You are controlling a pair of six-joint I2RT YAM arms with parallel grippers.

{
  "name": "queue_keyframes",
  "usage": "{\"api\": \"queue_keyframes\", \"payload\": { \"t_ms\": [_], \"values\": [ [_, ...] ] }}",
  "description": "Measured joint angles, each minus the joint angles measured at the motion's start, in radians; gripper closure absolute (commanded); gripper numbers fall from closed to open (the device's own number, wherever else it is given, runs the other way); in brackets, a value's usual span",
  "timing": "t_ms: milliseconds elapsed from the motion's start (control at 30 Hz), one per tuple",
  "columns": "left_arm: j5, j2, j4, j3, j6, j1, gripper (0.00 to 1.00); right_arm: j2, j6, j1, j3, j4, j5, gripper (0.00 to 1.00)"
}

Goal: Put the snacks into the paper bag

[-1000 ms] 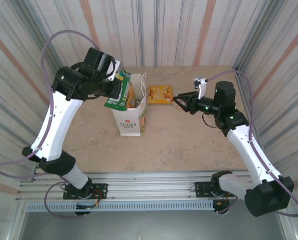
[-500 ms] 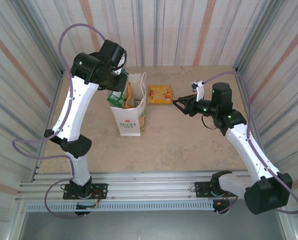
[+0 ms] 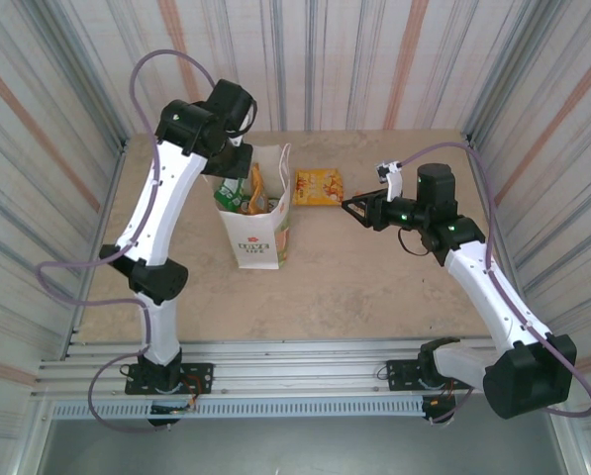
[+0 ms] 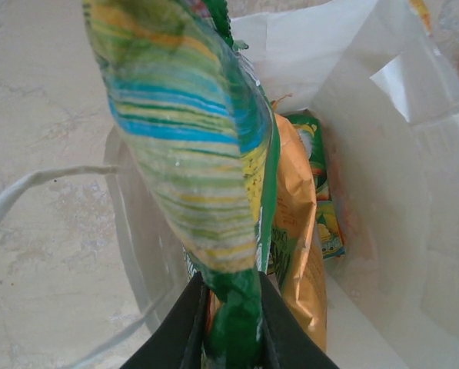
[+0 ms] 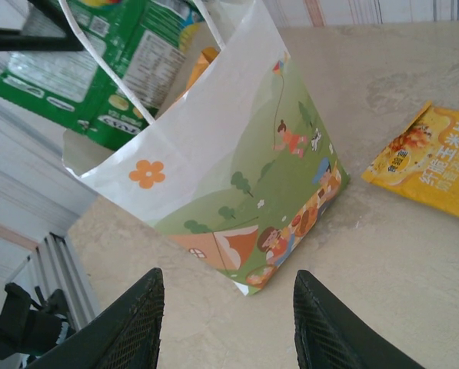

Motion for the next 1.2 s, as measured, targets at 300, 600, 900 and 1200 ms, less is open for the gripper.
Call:
{"api": "queue_keyframes", "payload": {
  "t_ms": [300,600,900,1200],
  "values": [
    [-0.021,0.055,0.000,-0.020,-0.031,0.006,0.96,0.000,-0.020,-0.003,0.000,-0.008,0.000,0.53],
    [-0.024,0.056,0.000,-0.067,-0.038,0.006,0.71,0.000,-0.019,-0.007,0.000,-0.011,-0.002,0.53],
    [0.003,0.009,0.027,-0.067,-0.032,0.000,0.65,0.000,0.001,-0.006,0.000,-0.011,-0.002,0.52],
    [0.074,-0.230,0.151,-0.249,-0.014,-0.010,0.55,0.041,0.110,0.033,0.000,-0.010,0.059,0.51]
  ]
}}
